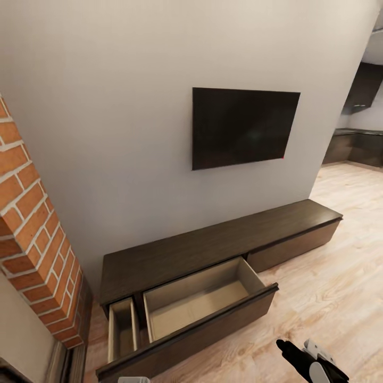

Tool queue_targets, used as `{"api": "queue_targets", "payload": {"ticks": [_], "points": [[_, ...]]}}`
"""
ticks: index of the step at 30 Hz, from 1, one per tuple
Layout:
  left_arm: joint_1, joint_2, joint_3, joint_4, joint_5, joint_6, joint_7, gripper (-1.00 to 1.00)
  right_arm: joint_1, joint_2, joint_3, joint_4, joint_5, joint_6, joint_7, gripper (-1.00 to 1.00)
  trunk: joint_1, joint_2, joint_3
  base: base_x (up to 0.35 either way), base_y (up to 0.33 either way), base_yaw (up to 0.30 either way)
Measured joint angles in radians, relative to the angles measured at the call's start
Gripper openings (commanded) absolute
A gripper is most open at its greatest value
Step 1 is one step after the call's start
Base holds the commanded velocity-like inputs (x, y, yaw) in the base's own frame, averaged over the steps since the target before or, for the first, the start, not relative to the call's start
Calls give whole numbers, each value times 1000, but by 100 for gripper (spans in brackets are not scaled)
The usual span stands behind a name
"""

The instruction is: Place each of the two pumpkins and all three candles from the living room inside a cabinet in the living room (use any cabinet), then make sure every cabinet is closed, and position the cauldron so it is next to a table in the living room.

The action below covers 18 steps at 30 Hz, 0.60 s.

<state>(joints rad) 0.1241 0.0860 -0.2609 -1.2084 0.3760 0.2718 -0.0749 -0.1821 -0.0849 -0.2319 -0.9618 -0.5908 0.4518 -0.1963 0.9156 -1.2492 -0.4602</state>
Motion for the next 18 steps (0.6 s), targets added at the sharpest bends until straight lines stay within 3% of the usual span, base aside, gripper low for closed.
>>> {"api": "queue_targets", "payload": {"ticks": [8, 18], "points": [[0, 1, 0, -1, -1, -3, -1, 100, 0, -1, 0, 2, 0, 0, 0, 100, 0, 0, 0, -28, 245, -265], [0, 1, -7, -8, -3, -6, -4, 100, 0, -4, 0, 3, 1, 0, 0, 100, 0, 0, 0, -2, 44, -271]]}}
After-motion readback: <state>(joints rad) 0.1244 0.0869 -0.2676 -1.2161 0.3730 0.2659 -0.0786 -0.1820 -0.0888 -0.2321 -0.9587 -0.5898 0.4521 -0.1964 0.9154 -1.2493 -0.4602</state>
